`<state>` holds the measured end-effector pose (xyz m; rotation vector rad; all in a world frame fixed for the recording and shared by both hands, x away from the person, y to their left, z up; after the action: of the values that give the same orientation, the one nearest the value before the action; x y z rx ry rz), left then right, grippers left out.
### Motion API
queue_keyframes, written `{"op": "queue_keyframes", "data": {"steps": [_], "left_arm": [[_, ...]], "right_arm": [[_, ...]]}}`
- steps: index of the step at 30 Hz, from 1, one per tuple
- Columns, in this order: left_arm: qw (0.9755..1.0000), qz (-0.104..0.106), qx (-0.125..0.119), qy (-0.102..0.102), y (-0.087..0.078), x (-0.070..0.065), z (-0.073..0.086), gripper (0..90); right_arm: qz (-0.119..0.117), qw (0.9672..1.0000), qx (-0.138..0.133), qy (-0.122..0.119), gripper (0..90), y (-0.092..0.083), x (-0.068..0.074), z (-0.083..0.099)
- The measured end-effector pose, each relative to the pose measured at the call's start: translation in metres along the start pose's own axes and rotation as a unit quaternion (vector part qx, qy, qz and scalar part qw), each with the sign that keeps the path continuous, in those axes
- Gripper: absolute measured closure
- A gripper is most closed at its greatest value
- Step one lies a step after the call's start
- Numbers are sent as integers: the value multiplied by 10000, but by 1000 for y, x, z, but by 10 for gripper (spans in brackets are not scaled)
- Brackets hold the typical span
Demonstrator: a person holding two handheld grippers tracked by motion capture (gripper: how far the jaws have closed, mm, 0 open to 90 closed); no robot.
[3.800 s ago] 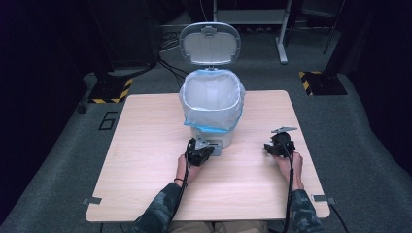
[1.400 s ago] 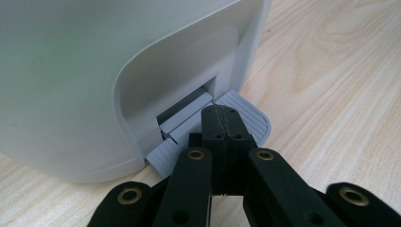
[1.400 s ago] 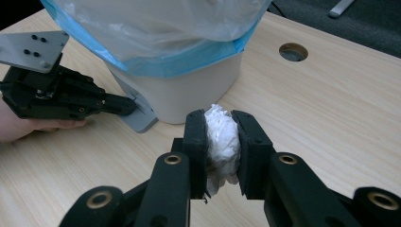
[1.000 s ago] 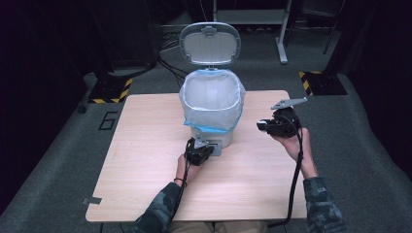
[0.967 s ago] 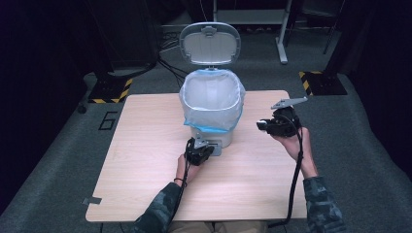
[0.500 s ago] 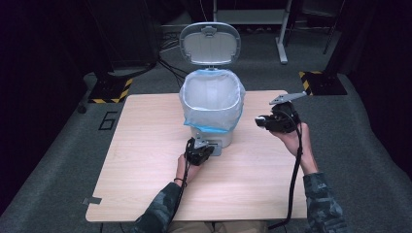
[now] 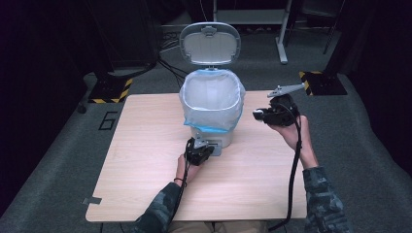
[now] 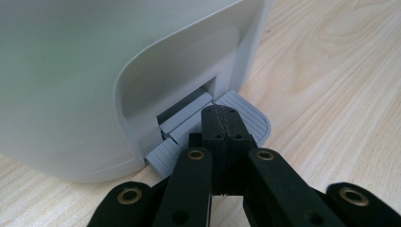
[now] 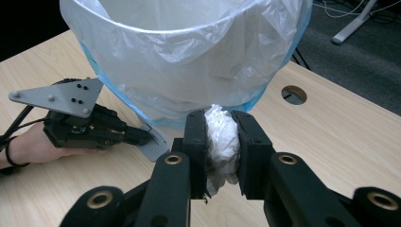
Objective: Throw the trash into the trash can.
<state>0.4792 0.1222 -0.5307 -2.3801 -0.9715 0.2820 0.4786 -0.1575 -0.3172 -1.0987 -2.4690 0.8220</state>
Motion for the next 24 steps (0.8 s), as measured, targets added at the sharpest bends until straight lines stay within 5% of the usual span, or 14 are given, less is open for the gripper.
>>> {"op": "queue_keyframes", "data": {"steps": [20, 24], "left_arm": [[10000, 16, -46, -67, 1, 0, 0, 900], [10000, -21, -23, 64, 0, 2, 0, 900]], "right_arm": [[-59, 9999, -79, -70, 768, -3, 4, -26], [-73, 9999, -99, -100, 768, -3, 4, -33]]}}
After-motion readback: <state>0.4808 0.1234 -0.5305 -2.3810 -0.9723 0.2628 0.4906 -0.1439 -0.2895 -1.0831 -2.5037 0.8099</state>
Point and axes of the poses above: each handheld gripper's, and its own axes: y roughly forward along the jaws, z roughly out of its underside, x roughly to its left, the point moved 1 cm from there along y, roughly forward along the jaws, and after that the axes turned 3 degrees about y, right-handed, at the moved point
